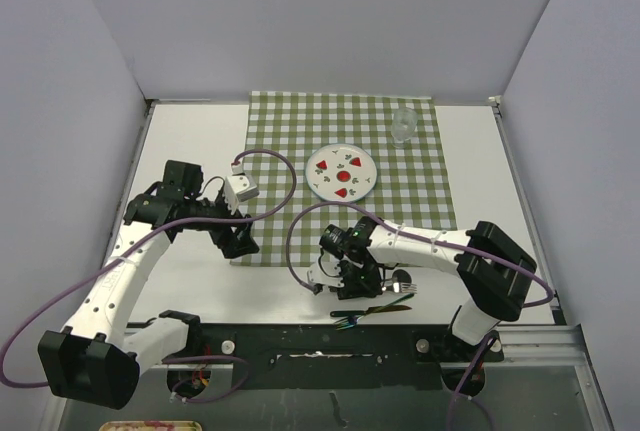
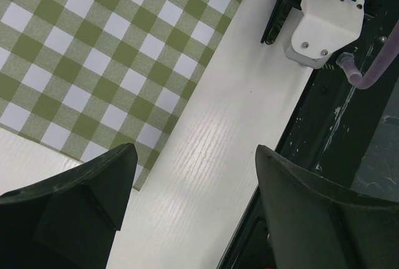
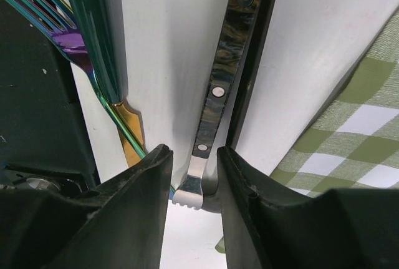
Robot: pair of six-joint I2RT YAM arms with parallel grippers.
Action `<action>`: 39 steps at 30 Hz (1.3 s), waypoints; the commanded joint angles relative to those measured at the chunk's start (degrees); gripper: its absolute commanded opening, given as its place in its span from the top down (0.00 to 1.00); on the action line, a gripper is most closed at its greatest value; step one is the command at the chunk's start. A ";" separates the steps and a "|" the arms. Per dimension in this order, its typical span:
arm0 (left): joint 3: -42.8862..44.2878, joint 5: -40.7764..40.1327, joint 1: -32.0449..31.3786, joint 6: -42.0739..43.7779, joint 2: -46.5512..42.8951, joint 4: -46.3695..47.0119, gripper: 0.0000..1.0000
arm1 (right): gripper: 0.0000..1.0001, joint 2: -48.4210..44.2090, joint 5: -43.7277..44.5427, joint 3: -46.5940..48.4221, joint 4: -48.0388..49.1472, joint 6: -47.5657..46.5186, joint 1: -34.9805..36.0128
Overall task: Set the dinner table for one person
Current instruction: Adjust the utensils at the center of the board.
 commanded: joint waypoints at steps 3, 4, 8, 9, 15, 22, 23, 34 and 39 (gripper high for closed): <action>2.53 0.46 -0.39 0.97 0.12 1.82 0.24 | 0.64 -1.02 -0.19 -0.89 1.66 -0.18 -0.91; 2.49 0.39 -0.48 1.03 0.16 1.85 0.24 | 0.64 -0.85 -0.32 -0.92 1.81 -0.22 -0.97; 2.58 0.09 -0.53 1.19 0.38 1.76 0.24 | 0.64 -0.14 -0.30 -0.45 2.18 -0.71 -1.32; 2.57 0.00 -0.56 1.29 0.46 1.77 0.24 | 0.64 -0.04 -0.29 -0.27 2.13 -0.94 -1.45; 2.01 -0.07 -0.61 1.49 0.91 2.09 0.24 | 0.64 1.57 -1.18 0.50 2.23 -1.60 -2.37; 1.63 -0.22 -0.63 1.91 1.31 2.10 0.24 | 0.64 3.88 -1.72 1.23 2.97 -2.28 -2.82; 1.68 -0.26 -0.65 2.09 1.34 2.07 0.24 | 0.64 4.17 -1.99 1.44 3.01 -2.35 -2.90; 1.44 -0.51 -0.93 2.46 2.88 2.57 0.24 | 0.64 5.95 -1.86 3.77 3.36 -3.41 -3.70; 1.08 -0.55 -1.15 2.55 3.21 3.18 0.24 | 0.64 6.10 -2.39 5.08 2.50 -3.48 -3.70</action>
